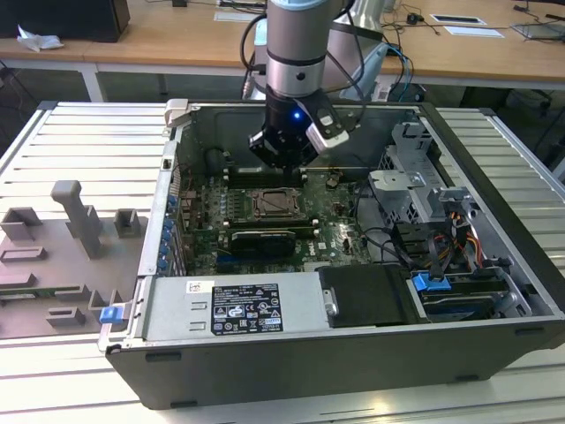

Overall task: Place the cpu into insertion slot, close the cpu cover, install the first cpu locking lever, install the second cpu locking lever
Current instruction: 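Install the second cpu locking lever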

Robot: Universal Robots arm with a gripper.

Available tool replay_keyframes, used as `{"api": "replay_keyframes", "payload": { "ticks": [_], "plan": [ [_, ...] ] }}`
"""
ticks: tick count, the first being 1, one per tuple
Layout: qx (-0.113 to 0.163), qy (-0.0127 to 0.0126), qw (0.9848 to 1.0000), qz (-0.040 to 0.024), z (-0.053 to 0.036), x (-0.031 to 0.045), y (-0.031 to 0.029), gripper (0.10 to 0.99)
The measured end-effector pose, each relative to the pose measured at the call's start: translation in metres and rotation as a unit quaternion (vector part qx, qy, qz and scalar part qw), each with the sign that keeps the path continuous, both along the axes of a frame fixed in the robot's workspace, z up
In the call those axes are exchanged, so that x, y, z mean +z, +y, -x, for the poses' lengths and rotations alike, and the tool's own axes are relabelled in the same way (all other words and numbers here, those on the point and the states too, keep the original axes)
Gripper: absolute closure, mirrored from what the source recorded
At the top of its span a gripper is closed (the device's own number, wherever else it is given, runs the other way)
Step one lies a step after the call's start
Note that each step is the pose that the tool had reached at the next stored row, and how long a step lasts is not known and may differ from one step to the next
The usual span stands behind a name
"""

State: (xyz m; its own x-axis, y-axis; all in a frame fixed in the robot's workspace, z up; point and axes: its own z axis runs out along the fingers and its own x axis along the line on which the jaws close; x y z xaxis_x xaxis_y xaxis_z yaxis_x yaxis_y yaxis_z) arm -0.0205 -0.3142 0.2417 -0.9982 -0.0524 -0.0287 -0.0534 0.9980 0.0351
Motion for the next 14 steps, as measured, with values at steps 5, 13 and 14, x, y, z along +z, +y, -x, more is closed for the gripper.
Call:
{"api": "replay_keyframes", "payload": {
  "ticks": [5, 13, 14],
  "plan": [
    [0.0, 0.001, 1.0, -0.0021, 0.0, -0.0006, -0.0156, 0.98],
    [0.0, 0.0017, 0.9991, -0.0433, 0.0, -0.0036, -0.0393, 0.98],
    [0.0, 0.0017, 0.9984, -0.0557, 0.0, -0.0042, -0.042, 0.98]
  ]
}}
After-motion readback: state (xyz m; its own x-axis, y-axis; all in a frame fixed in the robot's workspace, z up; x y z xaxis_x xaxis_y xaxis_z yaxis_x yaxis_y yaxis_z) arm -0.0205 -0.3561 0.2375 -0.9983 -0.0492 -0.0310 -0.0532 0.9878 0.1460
